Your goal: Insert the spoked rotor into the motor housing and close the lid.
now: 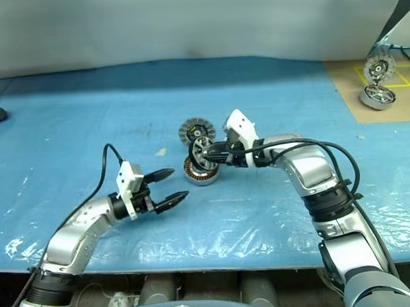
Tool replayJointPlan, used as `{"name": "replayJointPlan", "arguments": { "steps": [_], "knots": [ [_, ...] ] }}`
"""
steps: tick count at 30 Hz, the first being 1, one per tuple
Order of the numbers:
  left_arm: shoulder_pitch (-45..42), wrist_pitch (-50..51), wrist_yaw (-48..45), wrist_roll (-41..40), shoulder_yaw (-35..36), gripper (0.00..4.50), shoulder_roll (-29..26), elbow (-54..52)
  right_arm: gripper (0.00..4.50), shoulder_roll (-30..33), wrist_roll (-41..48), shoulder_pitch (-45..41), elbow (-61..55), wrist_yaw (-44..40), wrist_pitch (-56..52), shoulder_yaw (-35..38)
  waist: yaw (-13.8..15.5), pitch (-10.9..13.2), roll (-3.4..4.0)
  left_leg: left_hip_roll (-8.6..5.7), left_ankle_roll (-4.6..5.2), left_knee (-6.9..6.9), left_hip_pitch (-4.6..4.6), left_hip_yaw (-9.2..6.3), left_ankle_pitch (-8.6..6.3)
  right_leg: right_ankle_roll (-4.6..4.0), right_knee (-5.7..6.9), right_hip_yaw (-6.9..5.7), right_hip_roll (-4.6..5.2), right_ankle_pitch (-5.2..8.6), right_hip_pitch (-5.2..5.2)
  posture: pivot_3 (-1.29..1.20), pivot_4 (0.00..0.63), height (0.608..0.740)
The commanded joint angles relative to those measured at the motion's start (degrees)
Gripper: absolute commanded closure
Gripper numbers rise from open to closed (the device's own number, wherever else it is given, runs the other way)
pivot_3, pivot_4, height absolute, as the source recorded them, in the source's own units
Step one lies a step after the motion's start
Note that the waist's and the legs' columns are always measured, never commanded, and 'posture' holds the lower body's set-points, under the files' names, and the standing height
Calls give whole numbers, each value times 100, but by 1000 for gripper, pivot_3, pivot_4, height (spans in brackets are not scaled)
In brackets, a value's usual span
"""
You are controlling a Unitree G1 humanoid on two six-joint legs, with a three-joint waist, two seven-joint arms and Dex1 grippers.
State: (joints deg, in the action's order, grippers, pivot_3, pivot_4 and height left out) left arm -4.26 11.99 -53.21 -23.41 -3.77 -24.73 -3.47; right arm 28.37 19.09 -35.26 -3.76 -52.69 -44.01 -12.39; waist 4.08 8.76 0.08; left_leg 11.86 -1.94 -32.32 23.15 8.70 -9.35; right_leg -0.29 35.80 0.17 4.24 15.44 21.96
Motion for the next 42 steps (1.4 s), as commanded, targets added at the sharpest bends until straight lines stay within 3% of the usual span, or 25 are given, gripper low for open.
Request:
{"name": "replayJointPlan", "arguments": {
  "steps": [1, 11, 21, 33, 42],
  "knots": [
    [50, -617, -289, 39, 216, 0, -61, 393, 3295, -36, -29, -93, 45, -12, 147, -20, 0, 0, 0, 0, 0, -2, 0, 0, 0, 0, 1, 0, 0, 0, 0, 0, 150, 740],
    [-72, -1679, -898, 89, 353, 0, 10, 1707, 3295, 15, -239, -4, 278, -22, 350, -150, 9, 0, 0, 0, 0, -3, 0, 0, 0, 0, 4, -1, 1, 0, -1, 0, 150, 740],
    [-71, -1153, -499, 121, 130, 0, 131, 863, 3295, -28, -404, 58, 386, 9, 472, -204, 14, 0, 0, 0, 0, -7, 0, 0, 0, 0, 8, 0, 4, 0, -1, 0, 150, 740],
    [-254, -1662, -765, 238, 198, 0, 209, 1768, 3295, 50, -407, 131, 25, -179, 367, -358, 16, -1, -1, 1, 1, -9, -2, 0, 0, 0, 8, 0, 3, 0, -2, 0, 150, 740],
    [-102, -1469, -728, 129, 224, 0, 154, 1305, 3295, 98, -634, 103, 161, -231, 574, -514, 11, -2, -2, 2, 0, -9, -5, 0, 0, 0, 10, 0, 3, 0, -5, 0, 150, 740]
  ]
}}
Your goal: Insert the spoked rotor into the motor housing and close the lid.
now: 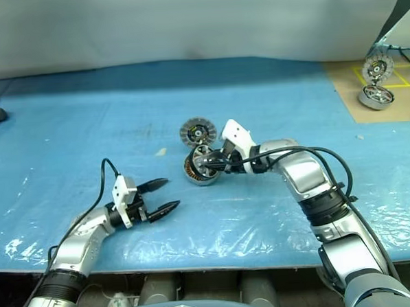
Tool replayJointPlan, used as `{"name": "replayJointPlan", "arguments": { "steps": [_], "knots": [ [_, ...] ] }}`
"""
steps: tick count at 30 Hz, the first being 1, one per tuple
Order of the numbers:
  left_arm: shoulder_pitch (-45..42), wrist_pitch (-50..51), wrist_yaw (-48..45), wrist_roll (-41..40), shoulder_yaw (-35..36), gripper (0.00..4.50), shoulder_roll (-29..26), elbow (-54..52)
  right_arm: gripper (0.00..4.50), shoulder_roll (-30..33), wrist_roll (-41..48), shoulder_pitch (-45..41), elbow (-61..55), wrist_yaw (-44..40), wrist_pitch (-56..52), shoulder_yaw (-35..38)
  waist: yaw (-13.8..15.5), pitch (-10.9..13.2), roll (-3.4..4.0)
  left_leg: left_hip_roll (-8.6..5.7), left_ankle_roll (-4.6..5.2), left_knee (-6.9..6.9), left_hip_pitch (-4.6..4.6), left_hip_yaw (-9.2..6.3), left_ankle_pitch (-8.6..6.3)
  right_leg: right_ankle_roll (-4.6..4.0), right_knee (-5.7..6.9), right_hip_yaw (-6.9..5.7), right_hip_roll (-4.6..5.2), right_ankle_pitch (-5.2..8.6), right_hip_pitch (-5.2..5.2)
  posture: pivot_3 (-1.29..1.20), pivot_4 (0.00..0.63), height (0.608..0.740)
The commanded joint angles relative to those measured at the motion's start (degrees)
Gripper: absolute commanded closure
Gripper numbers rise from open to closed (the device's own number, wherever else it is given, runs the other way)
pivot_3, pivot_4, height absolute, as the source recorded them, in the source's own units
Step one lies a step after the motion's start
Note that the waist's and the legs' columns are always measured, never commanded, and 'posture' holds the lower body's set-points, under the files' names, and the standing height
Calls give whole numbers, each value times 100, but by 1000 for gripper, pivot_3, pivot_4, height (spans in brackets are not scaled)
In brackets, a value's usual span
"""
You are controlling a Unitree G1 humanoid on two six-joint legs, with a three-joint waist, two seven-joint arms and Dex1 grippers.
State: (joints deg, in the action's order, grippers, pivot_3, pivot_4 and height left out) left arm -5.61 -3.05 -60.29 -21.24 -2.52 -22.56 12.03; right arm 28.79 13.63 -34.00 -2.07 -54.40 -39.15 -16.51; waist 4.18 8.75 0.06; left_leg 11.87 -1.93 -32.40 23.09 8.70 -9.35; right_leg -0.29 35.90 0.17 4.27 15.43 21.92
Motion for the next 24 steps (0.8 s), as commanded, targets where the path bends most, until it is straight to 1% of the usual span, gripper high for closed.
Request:
{"name": "replayJointPlan", "arguments": {
  "steps": [1, 3, 5, 6, 9, 12, 18, 21, 24],
  "knots": [
    [22, 6, -40, -84, 110, 0, -63, -186, 3295, 58, -102, -29, 18, -65, 103, -97, 0, 0, 0, 0, 0, 0, 0, 0, 0, 0, 0, 0, 0, 0, 0, 0, 150, 740],
    [-28, -136, -117, -51, 137, 0, -44, 87, 3295, 68, -143, -37, 47, -87, 163, -101, 0, 0, 0, 0, 0, -1, 0, 0, 0, 0, 0, 1, 0, 0, -1, 0, 150, 740],
    [-75, -265, -192, -25, 159, 0, -24, 329, 2573, 64, -152, -30, 74, -125, 259, -89, 2, 0, 0, 0, 0, -2, -1, 0, 0, 0, 0, 1, 0, 0, -1, 0, 150, 740],
    [-88, -313, -224, -24, 169, 0, -25, 402, 2346, 57, -146, -29, 78, -133, 267, -83, 2, 0, 0, 0, 0, -2, -1, 0, 0, 0, 1, 0, 0, 0, -2, 0, 150, 740],
    [-41, -250, -228, -72, 182, 0, -60, 225, 1369, 6, -141, -76, 97, -54, 76, -66, 0, 0, 0, -1, 0, -2, 0, 0, 0, 0, 1, 1, 0, 0, -1, 0, 150, 740],
    [-9, -68, -177, -118, 192, 0, -100, -64, 1369, -31, -57, -82, 55, -80, 64, 2, -2, 0, 0, 1, 0, -1, 1, 0, 0, 0, 1, 0, 0, 0, 0, 0, 150, 740],
    [-47, 182, -76, -124, 170, 0, -106, -298, 1369, -185, 117, -129, -14, 20, 35, 261, 0, 0, 0, 0, 0, -2, 3, 0, 0, -1, 0, 0, 0, 0, 0, 0, 150, 740],
    [-107, 312, 57, -75, 91, 0, -35, -422, 1933, -293, 177, -117, 2, 84, 50, 346, -1, 0, 0, 0, 1, -2, 2, 0, 0, -1, 1, 0, 0, 0, 0, 0, 150, 740],
    [-92, 368, 141, -38, 51, 0, 14, -519, 2936, -382, 177, -60, 21, 130, 62, 337, -3, 0, 0, 0, 1, -2, 4, 0, 0, -1, 0, 0, 0, 0, 0, 0, 150, 740]
  ]
}}
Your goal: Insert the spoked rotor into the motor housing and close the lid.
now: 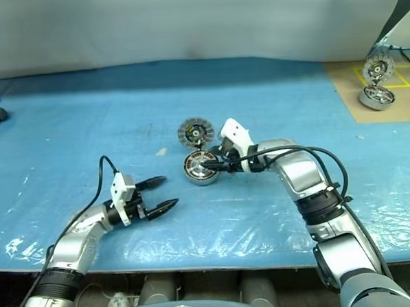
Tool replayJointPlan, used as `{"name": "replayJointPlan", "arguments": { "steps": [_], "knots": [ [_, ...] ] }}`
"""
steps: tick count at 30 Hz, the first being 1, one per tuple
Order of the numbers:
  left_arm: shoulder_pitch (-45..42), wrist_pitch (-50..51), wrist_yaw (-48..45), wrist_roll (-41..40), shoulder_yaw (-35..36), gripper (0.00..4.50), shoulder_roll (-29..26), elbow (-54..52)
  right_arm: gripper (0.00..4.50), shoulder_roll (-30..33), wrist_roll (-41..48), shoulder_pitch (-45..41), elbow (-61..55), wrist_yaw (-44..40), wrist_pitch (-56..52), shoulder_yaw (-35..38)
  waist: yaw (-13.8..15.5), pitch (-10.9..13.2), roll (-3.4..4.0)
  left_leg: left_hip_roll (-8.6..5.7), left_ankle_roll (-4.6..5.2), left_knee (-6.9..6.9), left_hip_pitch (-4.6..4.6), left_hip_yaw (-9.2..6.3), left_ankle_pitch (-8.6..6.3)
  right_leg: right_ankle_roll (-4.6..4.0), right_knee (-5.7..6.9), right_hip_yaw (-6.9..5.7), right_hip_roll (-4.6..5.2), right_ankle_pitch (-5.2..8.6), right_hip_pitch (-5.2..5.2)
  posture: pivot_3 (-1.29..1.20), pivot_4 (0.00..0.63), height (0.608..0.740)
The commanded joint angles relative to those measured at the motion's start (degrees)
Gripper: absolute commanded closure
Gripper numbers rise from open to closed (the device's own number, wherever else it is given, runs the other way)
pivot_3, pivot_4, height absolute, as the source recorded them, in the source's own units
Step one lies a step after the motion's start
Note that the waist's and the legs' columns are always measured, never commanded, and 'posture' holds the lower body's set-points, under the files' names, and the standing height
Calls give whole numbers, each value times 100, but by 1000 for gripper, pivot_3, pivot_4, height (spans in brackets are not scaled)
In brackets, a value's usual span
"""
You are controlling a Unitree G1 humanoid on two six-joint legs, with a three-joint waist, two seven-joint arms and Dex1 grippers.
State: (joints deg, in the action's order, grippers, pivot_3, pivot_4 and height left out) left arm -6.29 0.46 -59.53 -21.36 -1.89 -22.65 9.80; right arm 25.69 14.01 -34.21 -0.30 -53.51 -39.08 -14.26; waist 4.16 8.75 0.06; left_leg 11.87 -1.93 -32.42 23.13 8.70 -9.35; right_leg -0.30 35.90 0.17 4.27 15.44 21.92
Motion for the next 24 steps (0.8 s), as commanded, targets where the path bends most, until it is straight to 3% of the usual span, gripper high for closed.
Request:
{"name": "replayJointPlan", "arguments": {
  "steps": [1, 4, 5, 10, 17, 20, 24],
  "knots": [
    [-4, -9, 67, -10, -17, 0, 37, -279, 3301, -130, 57, -10, -104, 123, 135, 73, -1, 0, 0, 0, 0, 0, 0, 0, 0, 0, 0, 0, 0, 0, 0, 0, 150, 740],
    [54, -125, 4, 2, 9, 0, 27, -174, 4400, -323, -173, 28, 186, 404, 281, -30, -9, 0, 0, 1, 0, 1, -2, 0, 0, 0, 1, -1, -1, 0, 0, 0, 150, 740],
    [63, -158, -25, -8, 30, 0, 15, -133, 4464, -398, -168, 17, 266, 481, 226, -1, -10, 0, 0, 0, 0, 1, -1, 0, 0, 0, 1, 0, -1, 0, 1, 0, 150, 740],
    [-59, -533, -275, 8, 134, 0, -17, 529, 4464, -495, -261, 69, 381, 468, 256, -180, -6, 0, 0, 0, -1, 1, 0, 0, 0, 0, 0, -1, 0, 0, 0, 0, 150, 740],
    [-14, -212, -109, -80, 89, 0, -45, -78, 4464, -325, -836, 309, 729, 493, 653, -705, -9, -5, -6, 1, -1, -1, -15, -1, 0, 0, 2, -1, 0, 0, -14, 0, 150, 740],
    [101, 62, 43, -118, 72, 0, -55, -529, 4464, -326, -487, 339, 409, 402, 618, -354, -9, -5, -6, 1, -2, 3, -43, -3, -1, -7, -5, -2, 1, 4, -47, 0, 150, 740],
    [-48, 171, 154, -241, 234, 0, 66, -263, 4464, -424, 161, 200, -5, 452, 314, 392, -8, -4, -5, -1, -1, 6, -53, -2, -1, -23, -12, 1, 2, 14, -58, 0, 150, 740]
  ]
}}
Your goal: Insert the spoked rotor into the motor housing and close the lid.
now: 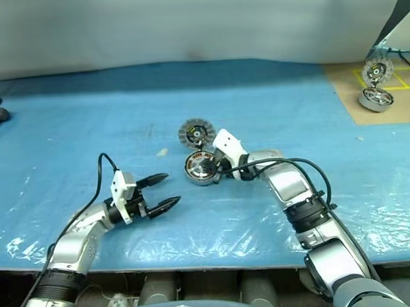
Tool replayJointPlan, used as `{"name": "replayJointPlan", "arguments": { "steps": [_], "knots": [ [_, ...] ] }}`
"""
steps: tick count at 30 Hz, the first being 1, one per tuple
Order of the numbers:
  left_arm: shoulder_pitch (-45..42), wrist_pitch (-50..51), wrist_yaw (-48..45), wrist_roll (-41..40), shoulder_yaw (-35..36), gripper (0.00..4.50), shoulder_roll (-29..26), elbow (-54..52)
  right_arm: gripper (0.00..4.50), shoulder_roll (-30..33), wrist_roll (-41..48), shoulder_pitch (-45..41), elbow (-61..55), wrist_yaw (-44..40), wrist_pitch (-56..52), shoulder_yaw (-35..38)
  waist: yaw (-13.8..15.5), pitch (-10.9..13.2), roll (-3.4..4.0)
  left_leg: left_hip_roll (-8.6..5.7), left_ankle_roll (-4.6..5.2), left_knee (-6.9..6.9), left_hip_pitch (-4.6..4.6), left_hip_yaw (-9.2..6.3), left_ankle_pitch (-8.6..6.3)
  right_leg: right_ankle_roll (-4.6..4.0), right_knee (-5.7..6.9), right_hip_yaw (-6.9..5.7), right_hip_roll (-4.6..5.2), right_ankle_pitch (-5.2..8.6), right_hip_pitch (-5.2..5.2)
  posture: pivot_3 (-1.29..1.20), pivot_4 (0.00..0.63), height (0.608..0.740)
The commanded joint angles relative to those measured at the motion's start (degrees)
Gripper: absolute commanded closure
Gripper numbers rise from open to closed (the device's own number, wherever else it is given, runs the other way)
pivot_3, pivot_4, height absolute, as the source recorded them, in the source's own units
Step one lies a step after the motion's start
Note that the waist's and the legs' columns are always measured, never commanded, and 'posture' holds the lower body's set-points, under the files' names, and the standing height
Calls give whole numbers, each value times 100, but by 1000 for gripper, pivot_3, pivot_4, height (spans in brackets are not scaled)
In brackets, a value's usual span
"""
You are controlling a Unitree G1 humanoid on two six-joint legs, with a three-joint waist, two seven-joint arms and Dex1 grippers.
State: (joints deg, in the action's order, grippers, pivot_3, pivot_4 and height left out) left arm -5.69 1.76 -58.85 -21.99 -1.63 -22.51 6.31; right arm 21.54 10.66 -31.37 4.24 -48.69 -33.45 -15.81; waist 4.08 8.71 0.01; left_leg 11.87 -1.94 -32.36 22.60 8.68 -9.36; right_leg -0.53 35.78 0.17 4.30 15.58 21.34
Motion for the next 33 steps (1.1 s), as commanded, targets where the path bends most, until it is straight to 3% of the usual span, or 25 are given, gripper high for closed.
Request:
{"name": "replayJointPlan", "arguments": {
  "steps": [1, 12, 15, 26, 33],
  "knots": [
    [-163, 26, 99, -187, 242, 0, 64, 183, 4464, 19, 634, -97, -593, -54, -377, 661, 5, 0, 1, -1, 0, 0, 3, 0, 0, 0, 0, 0, 0, 0, 2, 0, 150, 740],
    [-1054, 276, 707, -190, 547, 0, 183, 601, 4464, 421, 937, 387, -1261, 204, -968, 1058, 37, 1, -1, 0, 0, 7, 11, -3, 1, 22, -5, -8, -2, -13, 8, 0, 150, 740],
    [-1623, 167, 801, -193, 765, 597, 198, 1248, 4500, 469, 963, 577, -1431, 315, -1038, 1111, 41, 1, 0, -3, 0, 5, 11, -3, 1, 22, -6, -5, 0, -13, 8, 0, 150, 740],
    [-3799, -949, 1023, 422, 860, 4479, 626, 4189, 4500, 570, 1042, 928, -1703, 664, -1169, 1279, 163, 3, -4, -7, -1, 4, 32, -11, 1, 28, -10, -12, 2, -16, 18, 0, 150, 740],
    [-5030, -1211, 1036, 713, 951, 4479, 827, 6061, 4500, 743, 1201, 1204, -2018, 752, -1340, 1425, 181, 5, -7, -9, -3, 7, 43, -19, 2, 33, -13, -19, 1, -19, 23, 0, 150, 740]
  ]
}}
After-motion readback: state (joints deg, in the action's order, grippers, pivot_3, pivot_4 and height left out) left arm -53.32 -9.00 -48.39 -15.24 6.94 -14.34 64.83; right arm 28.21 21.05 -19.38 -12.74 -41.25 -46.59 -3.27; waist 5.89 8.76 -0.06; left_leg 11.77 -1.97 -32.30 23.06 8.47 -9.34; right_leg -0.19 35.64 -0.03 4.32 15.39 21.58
